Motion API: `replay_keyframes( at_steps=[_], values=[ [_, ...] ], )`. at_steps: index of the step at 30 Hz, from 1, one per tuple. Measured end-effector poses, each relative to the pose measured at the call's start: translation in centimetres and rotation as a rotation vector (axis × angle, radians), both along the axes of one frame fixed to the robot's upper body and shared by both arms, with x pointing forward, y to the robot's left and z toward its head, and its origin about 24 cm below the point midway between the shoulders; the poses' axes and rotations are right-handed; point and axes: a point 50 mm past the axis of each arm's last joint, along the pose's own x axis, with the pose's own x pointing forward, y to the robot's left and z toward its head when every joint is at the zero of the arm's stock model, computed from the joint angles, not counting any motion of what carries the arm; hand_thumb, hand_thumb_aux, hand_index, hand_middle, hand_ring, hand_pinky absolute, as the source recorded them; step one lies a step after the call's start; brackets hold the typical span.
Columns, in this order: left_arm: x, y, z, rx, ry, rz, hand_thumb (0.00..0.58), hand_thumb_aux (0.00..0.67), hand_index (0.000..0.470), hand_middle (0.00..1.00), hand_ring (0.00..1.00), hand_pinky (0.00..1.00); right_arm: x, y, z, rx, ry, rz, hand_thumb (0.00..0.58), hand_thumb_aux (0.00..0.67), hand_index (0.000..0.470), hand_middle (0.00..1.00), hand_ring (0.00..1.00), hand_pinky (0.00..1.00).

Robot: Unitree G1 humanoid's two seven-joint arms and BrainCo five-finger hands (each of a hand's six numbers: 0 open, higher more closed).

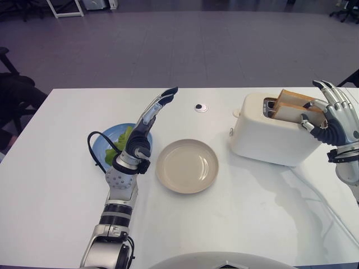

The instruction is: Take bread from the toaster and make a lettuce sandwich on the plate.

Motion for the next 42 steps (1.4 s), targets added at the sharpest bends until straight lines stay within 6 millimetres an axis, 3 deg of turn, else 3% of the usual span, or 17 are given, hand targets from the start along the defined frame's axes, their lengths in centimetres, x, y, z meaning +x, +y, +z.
replay_keyframes(
  at_steps=[4, 8, 15, 17, 21, 25, 28, 29, 30, 31, 33, 34, 35, 36, 42],
  values=[
    [0.1, 0.3, -0.2, 0.004, 0.005, 0.014, 0.0, 0.0, 0.0, 0.0, 0.0, 0.0, -0.5, 0.0, 2.1, 0.065, -0.105, 0.028, 0.58, 0.67, 0.47, 1.0, 1.0, 1.0],
    [0.5, 2.2, 0.1, 0.059, -0.019, 0.132, 0.0, 0.0, 0.0, 0.0, 0.0, 0.0, -1.1, 0.8, 4.7, 0.114, -0.203, 0.096, 0.58, 0.67, 0.47, 1.0, 1.0, 1.0],
    [2.1, 7.4, 0.3, 0.51, -0.034, 0.587, 0.0, 0.0, 0.0, 0.0, 0.0, 0.0, -1.9, 4.4, 7.0, 0.171, -0.241, 0.289, 0.58, 0.67, 0.47, 1.0, 1.0, 1.0],
    [2.5, 10.2, -0.6, 0.731, 0.009, 0.761, 0.0, 0.0, 0.0, 0.0, 0.0, 0.0, -2.3, 6.5, 7.5, 0.203, -0.233, 0.409, 0.58, 0.67, 0.47, 1.0, 1.0, 1.0],
    [2.6, 13.0, -5.2, 1.035, 0.221, 0.861, 0.0, 0.0, 0.0, 0.0, 0.0, 0.0, -2.4, 10.8, 6.3, 0.281, -0.114, 0.601, 0.58, 0.67, 0.47, 1.0, 1.0, 1.0],
    [2.2, 13.8, -7.6, 1.187, 0.351, 0.853, 0.0, 0.0, 0.0, 0.0, 0.0, 0.0, -2.1, 15.1, 3.2, 0.36, 0.063, 0.742, 0.58, 0.67, 0.47, 1.0, 1.0, 1.0],
    [2.0, 14.0, -8.4, 1.23, 0.388, 0.839, 0.058, 0.034, 0.024, 0.0, 0.0, 0.0, -1.7, 17.6, 0.3, 0.375, 0.201, 0.782, 0.58, 0.67, 0.47, 1.0, 1.0, 1.0],
    [2.0, 14.0, -8.4, 1.235, 0.391, 0.839, 0.116, 0.071, 0.05, 0.0, 0.0, 0.0, -1.6, 18.0, -0.5, 0.366, 0.235, 0.781, 0.58, 0.67, 0.47, 1.0, 1.0, 1.0],
    [2.0, 14.2, -8.4, 1.243, 0.395, 0.842, 0.212, 0.137, 0.096, 0.0, 0.0, 0.0, -1.3, 18.5, -1.7, 0.365, 0.284, 0.777, 0.58, 0.67, 0.47, 1.0, 1.0, 1.0],
    [2.1, 14.3, -8.3, 1.25, 0.395, 0.845, 0.403, 0.3, 0.21, 0.0, 0.0, 0.0, -1.2, 19.0, -2.8, 0.357, 0.332, 0.774, 0.58, 0.67, 0.47, 1.0, 1.0, 1.0],
    [2.2, 14.2, -8.1, 1.243, 0.393, 0.853, 0.493, 0.41, 0.288, 0.0, 0.0, 0.0, -0.9, 19.5, -4.6, 0.339, 0.391, 0.76, 0.58, 0.67, 0.47, 1.0, 1.0, 1.0],
    [2.4, 14.0, -8.0, 1.242, 0.386, 0.85, 0.552, 0.523, 0.367, 0.0, 0.0, 0.0, -0.7, 19.7, -5.5, 0.329, 0.422, 0.748, 0.58, 0.67, 0.47, 1.0, 1.0, 1.0],
    [2.5, 13.9, -7.9, 1.236, 0.382, 0.846, 0.563, 0.554, 0.389, 0.0, 0.0, 0.0, -0.5, 19.9, -6.1, 0.323, 0.44, 0.74, 0.58, 0.67, 0.47, 1.0, 1.0, 1.0],
    [2.5, 13.7, -7.8, 1.232, 0.379, 0.839, 0.58, 0.67, 0.47, 0.0, 0.0, 0.0, -0.4, 20.0, -6.4, 0.324, 0.448, 0.735, 0.58, 0.67, 0.47, 1.0, 1.0, 1.0],
    [2.5, 12.1, -7.6, 1.154, 0.339, 0.735, 0.58, 0.67, 0.47, 0.0, 0.0, 0.0, 0.7, 20.8, -8.6, 0.263, 0.509, 0.698, 0.58, 0.67, 0.47, 1.0, 1.0, 1.0]
  ],
)
